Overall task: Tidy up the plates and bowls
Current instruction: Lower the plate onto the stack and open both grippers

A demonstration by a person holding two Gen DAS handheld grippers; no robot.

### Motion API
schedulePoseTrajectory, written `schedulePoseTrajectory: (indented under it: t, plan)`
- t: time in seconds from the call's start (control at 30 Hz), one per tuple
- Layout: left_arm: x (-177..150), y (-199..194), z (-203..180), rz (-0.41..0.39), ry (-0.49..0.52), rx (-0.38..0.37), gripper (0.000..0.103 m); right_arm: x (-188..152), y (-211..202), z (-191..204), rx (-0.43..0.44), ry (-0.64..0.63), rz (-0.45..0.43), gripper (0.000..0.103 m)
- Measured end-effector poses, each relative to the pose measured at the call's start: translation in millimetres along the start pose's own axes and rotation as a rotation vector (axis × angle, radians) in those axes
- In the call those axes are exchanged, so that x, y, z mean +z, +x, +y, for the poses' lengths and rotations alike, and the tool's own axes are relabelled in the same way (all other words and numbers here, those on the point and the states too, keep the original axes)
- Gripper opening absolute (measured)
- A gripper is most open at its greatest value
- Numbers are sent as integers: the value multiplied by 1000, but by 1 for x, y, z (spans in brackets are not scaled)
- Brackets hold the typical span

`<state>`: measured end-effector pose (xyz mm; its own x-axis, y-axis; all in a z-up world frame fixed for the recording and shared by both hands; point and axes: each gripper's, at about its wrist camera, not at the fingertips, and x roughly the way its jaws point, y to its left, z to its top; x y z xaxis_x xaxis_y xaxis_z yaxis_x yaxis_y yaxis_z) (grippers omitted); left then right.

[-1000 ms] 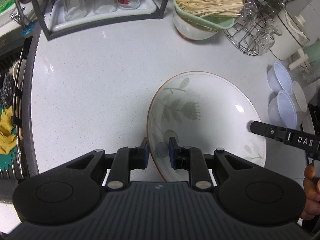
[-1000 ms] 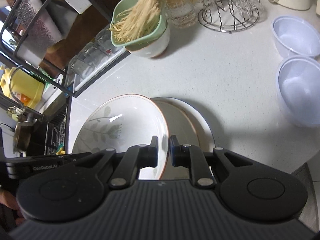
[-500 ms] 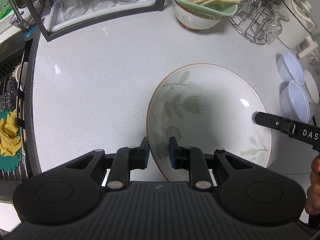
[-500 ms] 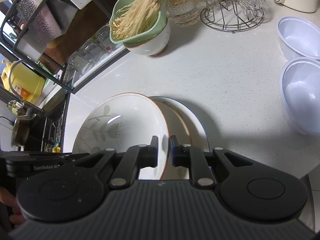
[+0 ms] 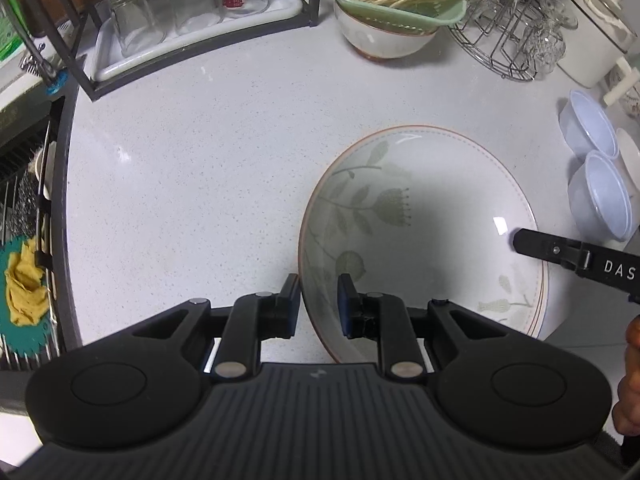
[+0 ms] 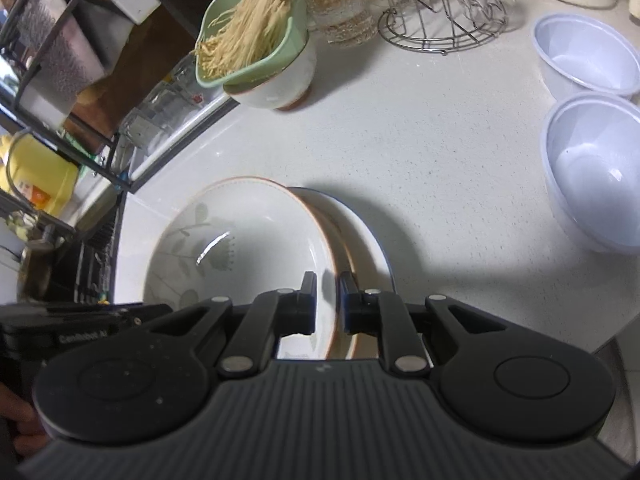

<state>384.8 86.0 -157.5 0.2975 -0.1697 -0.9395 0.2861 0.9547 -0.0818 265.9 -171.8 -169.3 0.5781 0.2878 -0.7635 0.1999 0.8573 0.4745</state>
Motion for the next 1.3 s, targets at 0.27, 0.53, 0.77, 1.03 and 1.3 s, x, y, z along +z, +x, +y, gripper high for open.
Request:
schedulePoseTrajectory:
  t: [0.27,0.53,0.77,1.03,1.3]
  plan:
    - [2,-11,-6,-80,-109,70,23,6,2,2,6,-79,2,14]
    - [-11,-49,-29,-198,-190,103,23,11,-2,5,19,-202,14,14]
    - [-39,-65,-36,-241,-293,114,23,16,-8,0,14,-225,-20,14]
    - [-52,-91,-51,-307,-336,81,23,21,-32,-3,47,-274,-70,14]
    - [-51,-116,-89,-385,-308,1,23,32,-91,-2,107,-333,-193,14]
